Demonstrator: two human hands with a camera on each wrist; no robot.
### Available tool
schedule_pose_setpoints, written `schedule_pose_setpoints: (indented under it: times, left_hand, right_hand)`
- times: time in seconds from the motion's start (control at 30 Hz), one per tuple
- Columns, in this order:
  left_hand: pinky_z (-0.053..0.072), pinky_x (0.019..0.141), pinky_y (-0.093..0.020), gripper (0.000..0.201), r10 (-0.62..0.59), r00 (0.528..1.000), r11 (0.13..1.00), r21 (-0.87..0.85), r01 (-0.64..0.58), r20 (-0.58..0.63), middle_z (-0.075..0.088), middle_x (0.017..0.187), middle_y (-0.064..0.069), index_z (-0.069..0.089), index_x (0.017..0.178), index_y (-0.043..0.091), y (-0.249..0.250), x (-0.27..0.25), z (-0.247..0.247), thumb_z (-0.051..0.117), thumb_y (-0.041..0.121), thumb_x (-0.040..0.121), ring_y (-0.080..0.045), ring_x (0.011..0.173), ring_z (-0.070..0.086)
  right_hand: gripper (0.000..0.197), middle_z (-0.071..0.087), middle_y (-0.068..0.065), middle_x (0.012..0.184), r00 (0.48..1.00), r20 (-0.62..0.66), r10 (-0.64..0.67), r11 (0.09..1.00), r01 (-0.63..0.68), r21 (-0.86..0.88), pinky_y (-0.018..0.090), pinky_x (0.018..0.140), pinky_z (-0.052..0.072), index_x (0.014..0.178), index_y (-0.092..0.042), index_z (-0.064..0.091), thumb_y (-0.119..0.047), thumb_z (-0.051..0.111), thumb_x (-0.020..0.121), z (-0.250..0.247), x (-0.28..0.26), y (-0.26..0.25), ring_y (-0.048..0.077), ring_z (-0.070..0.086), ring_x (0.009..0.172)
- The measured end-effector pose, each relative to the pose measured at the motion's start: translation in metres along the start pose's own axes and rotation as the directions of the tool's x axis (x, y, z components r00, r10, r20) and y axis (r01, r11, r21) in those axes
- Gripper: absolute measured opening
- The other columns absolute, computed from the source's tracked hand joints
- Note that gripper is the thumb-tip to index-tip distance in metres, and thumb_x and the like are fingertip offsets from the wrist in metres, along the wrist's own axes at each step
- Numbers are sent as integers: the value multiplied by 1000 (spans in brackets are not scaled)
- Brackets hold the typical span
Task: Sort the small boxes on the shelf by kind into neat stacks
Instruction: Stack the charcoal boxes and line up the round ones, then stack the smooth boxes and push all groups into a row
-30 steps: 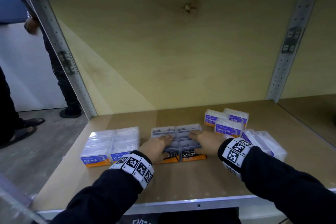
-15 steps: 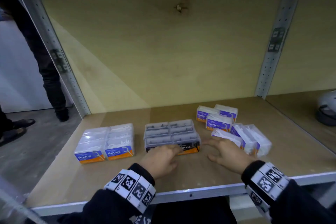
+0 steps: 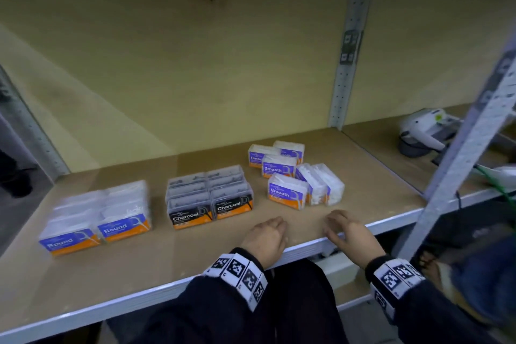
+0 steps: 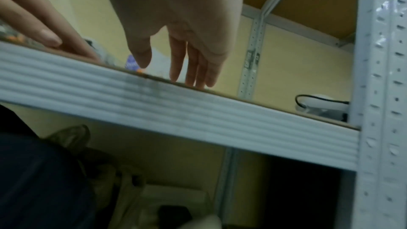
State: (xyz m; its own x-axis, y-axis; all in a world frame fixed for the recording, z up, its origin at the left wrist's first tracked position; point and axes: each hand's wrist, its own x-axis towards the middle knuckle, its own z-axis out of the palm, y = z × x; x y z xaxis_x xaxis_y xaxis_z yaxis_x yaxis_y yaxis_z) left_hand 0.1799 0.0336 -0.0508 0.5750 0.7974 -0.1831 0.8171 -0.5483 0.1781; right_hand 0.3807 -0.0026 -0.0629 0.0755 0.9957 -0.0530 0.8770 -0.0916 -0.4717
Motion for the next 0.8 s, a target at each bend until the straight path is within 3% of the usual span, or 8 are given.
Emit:
schedule_pose_setpoints:
  times: [0.13,0.17,0.23,0.3,0.4,0.57,0.67,0.8]
  left_hand:
    - [7,121,-33,54,-78,996,997,-5,78,37,7,161,-4,13,151,10,7,13,11,24,31,103,-19,150,7]
    - [4,121,-34,54,-87,996,996,-10,88,36,5,162,-2,11,152,12,7,14,14,23,33,103,-19,150,3]
    - [0,121,-34,54,-92,996,995,-34,93,21,2,162,3,8,152,16,5,14,20,21,34,103,-18,150,-2]
    - [1,121,-33,54,-93,996,993,-69,93,3,1,162,5,7,152,19,2,13,23,21,35,103,-17,150,-2]
    - [1,121,-32,55,-87,996,993,-87,85,-26,2,162,7,7,152,21,0,11,26,17,39,102,-15,150,-1]
    - [1,122,-31,82,-94,991,993,-80,87,-92,5,161,9,9,152,23,2,10,32,-7,52,77,-12,150,2]
    - [2,122,-30,102,-98,987,994,-69,90,-126,7,161,10,10,152,24,3,10,36,-19,53,59,-12,150,4]
    - [3,122,-30,102,-113,985,991,-78,104,-127,8,161,10,11,152,24,4,10,36,-19,53,59,-11,150,5]
  right_hand:
    - [51,40,10,146,999,-30,39,999,-40,-22,25,113,25,135,-4,46,-34,49,95,2,5,9,22,39,135]
    - [60,37,9,149,999,-11,34,998,-35,-46,26,115,21,138,-5,43,-45,41,93,3,7,9,21,35,139]
    - [92,30,6,154,1000,29,12,993,-9,-116,28,118,15,143,-9,36,-64,11,73,8,11,13,17,27,144]
    - [105,27,4,156,1000,31,2,985,3,-172,28,117,11,145,-11,33,-63,-4,61,13,15,19,15,24,145]
    - [113,30,6,155,1000,9,-21,983,22,-184,28,115,10,144,-10,36,-76,-8,64,18,16,27,17,26,144]
    - [135,29,3,155,1000,-8,-10,979,9,-203,29,116,9,144,-11,34,-80,-34,51,23,12,25,16,24,145]
    - [123,29,3,155,1000,-17,-1,977,-3,-213,30,117,10,144,-11,35,-79,-21,59,23,10,25,15,23,145]
    - [114,25,1,157,999,-28,-16,968,8,-251,30,118,8,146,-13,30,-73,-17,61,23,11,25,13,19,146]
